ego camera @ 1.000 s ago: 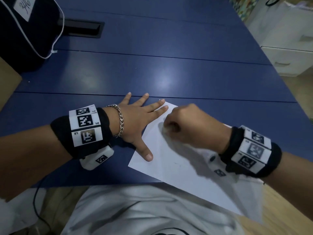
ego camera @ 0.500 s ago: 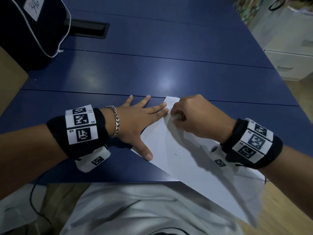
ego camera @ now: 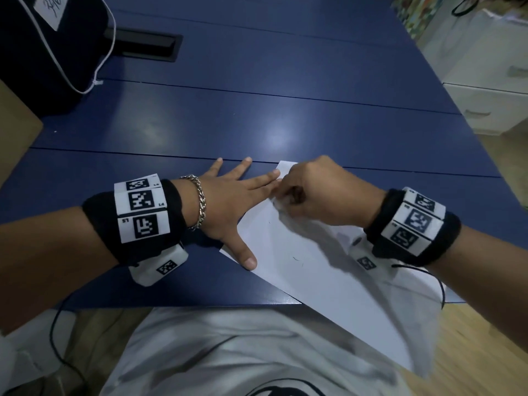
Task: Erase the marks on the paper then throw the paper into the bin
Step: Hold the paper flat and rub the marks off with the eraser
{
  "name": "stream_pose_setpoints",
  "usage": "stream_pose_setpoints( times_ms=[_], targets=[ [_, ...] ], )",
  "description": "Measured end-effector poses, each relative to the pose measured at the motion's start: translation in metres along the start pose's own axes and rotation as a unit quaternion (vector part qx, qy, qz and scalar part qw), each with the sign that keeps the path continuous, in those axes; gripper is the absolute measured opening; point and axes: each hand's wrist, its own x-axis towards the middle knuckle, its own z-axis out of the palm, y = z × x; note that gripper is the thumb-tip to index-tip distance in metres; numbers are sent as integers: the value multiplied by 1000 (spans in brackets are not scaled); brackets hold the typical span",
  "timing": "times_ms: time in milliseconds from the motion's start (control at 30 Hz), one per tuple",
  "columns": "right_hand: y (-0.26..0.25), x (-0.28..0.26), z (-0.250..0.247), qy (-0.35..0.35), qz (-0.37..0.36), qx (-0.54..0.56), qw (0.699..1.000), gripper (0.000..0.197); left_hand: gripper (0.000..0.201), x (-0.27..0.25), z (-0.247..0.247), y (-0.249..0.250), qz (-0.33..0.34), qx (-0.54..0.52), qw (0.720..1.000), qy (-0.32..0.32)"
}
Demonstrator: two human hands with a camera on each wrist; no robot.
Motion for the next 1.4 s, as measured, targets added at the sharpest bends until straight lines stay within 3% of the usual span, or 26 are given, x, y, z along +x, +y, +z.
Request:
stream_pose_setpoints(
  times_ms=[67,133,200,333,400,500,567,700,867,1067,1233,1333,1367,1400],
  targets=[
    [-5,-6,4,-13,-13,-4,1000,10,159,0,0,-1,-2,0,1000,-1],
    [-18,-17,9,-88,-62,-2,994,13,159,0,0,0,-3,3,1000,-6],
    [-20,-19,6,-136,-66,15,988,14,159,0,0,0,-3,6,1000,-7],
    [4,1,-2,-15,-15,-25,999,4,159,1,-1,0,-2,13,1000,-6],
    [3,-4,2,0,-28,-28,999,5,160,1,0,0,-3,16,1000,-7],
    [-19,-22,12,-105,-97,-9,990,11,160,2,-1,0,-4,12,1000,-10],
    [-20,-19,8,-141,-105,-16,984,16,160,2,-1,0,-4,14,1000,-11],
    [12,-12,-16,-36,-13,-18,999,14,157,4,0,-4,6,29,1000,1],
    [38,-53,-20,-89,70,-24,993,20,153,13,-24,-29,-2,69,996,62],
    [37,-80,2,5,112,-19,994,10,133,31,-50,-45,-52,71,991,104],
    [26,-88,13,-4,150,-17,989,13,109,40,-58,-40,-67,91,981,157],
    [23,-84,13,10,187,-16,982,14,80,31,-52,-17,-31,44,963,263],
    [21,-82,12,9,196,-16,981,14,76,26,-45,-7,-9,13,961,275],
    [19,-80,10,4,200,-15,980,13,85,22,-37,2,4,-14,967,252]
  ],
)
